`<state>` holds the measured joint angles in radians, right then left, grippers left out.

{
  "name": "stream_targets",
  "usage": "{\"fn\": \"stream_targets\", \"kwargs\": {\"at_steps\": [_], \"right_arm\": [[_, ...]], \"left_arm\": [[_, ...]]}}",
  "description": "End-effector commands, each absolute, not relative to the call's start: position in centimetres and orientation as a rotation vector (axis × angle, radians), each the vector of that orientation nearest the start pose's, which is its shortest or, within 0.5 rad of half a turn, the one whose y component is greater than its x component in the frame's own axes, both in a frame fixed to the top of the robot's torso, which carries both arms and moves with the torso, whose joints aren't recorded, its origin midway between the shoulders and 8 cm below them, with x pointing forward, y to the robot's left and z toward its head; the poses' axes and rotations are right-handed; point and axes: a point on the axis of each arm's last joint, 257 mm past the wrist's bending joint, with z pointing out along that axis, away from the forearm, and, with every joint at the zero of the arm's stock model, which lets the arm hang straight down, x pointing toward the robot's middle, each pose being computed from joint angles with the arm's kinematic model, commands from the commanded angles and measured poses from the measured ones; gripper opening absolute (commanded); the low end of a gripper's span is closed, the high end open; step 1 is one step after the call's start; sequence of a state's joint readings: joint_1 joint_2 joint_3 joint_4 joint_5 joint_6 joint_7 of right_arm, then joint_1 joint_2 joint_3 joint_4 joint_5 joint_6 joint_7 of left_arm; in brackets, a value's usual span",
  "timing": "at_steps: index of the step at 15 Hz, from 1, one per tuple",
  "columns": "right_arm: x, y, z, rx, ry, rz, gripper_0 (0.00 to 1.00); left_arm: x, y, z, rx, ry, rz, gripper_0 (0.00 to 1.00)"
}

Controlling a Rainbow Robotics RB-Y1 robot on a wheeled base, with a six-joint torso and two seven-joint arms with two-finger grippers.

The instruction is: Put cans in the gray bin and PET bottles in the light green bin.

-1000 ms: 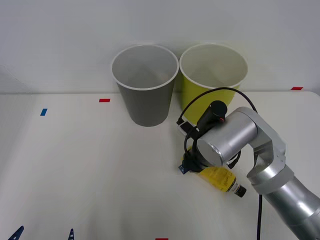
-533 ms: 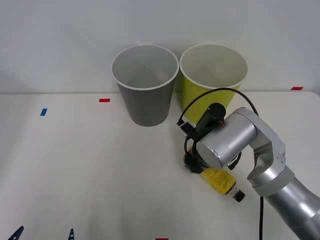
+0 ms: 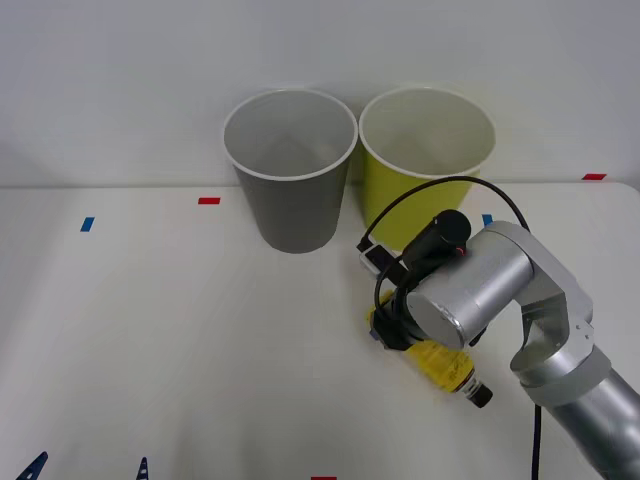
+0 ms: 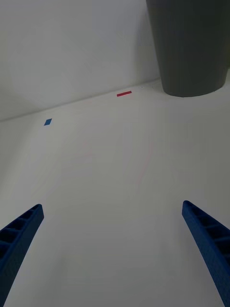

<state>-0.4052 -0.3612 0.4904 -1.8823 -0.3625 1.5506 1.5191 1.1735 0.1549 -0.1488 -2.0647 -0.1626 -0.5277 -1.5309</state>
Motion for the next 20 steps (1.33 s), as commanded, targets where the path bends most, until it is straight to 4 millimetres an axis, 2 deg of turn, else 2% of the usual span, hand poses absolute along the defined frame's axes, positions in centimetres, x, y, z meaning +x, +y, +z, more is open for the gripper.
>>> {"fn": "stream_targets", "kwargs": {"at_steps": [1, 7, 14, 20], "right_arm": [[42.5, -9.2, -27.7, -0.811, 2.452, 0.084, 0.00], [40.9, -6.8, -20.8, -0.658, 2.283, 0.262, 0.00], [42.2, -5.1, -13.6, -0.531, 2.085, 0.328, 0.00], [42.4, -4.8, -10.5, -0.481, 2.008, 0.335, 0.00]], "left_arm": [[20.1, 27.1, -27.2, 0.147, 1.693, 0.210, 0.99], [20.1, 27.1, -27.2, 0.147, 1.693, 0.210, 1.00], [20.1, 27.1, -27.2, 0.147, 1.693, 0.210, 0.99], [20.1, 27.1, -27.2, 0.147, 1.693, 0.210, 1.00]]}}
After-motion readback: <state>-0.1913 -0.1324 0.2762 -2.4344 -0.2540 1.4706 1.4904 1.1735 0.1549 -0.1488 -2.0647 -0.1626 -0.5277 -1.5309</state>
